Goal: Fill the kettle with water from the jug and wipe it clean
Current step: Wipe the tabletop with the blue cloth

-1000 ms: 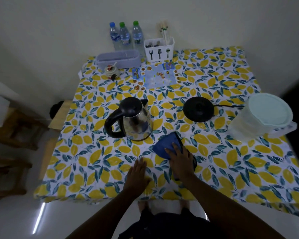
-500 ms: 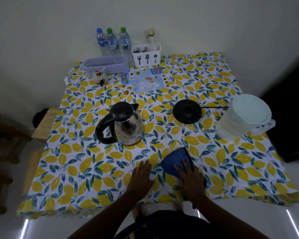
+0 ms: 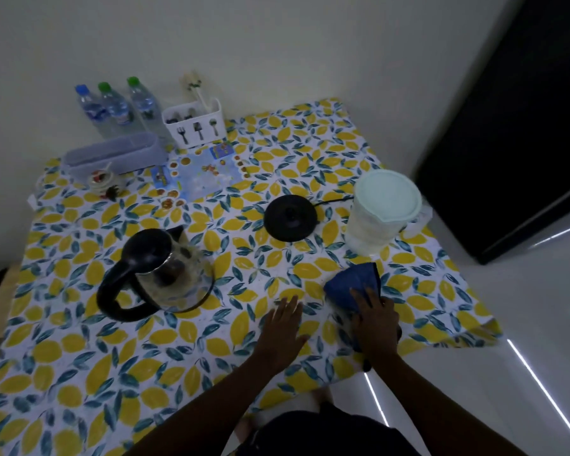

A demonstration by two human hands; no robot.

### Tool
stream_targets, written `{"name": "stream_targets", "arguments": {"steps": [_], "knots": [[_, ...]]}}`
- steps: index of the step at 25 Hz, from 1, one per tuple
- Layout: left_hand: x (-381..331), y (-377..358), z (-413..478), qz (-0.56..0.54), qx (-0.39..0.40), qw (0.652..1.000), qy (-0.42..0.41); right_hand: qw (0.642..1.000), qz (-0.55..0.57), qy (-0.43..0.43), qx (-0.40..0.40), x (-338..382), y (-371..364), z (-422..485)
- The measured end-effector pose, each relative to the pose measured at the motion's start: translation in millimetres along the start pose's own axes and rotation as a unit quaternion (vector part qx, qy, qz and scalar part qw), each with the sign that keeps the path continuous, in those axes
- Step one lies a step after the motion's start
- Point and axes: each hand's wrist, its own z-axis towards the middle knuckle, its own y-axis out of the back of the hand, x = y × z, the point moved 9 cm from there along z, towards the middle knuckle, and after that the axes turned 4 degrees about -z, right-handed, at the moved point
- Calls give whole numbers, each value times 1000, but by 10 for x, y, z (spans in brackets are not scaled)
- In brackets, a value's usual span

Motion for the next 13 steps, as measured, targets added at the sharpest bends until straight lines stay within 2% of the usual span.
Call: {"name": "stream_targets", "arguments": {"steps": [2,8,13], "knots": [[-161,9,118,14,-5,1000,-14,1000,-21,-10,18,-119,-68,-25],[-309,-27,248,27,-3,1000,-14,997,-61,32,39,-160,-215,11],[-235,107,111,-3,-59,998,-17,993,-64,96,35,56,-192,-35]]}}
